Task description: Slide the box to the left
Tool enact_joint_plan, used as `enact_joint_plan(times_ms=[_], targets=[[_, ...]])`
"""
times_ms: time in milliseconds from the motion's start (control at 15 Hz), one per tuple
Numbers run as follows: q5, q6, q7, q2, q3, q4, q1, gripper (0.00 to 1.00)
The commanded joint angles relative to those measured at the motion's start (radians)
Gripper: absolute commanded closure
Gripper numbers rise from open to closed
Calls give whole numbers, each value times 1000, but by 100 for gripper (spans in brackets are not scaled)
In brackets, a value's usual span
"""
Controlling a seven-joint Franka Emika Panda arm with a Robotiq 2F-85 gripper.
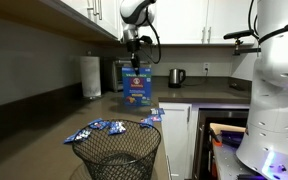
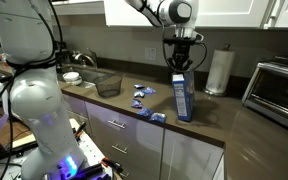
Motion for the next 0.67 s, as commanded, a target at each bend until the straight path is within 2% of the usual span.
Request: enact_joint_plan(times_ms=[0,600], targets=[[-31,-41,59,-42,9,-19,13,95],[-81,-42,90,-28,2,-5,9,95]])
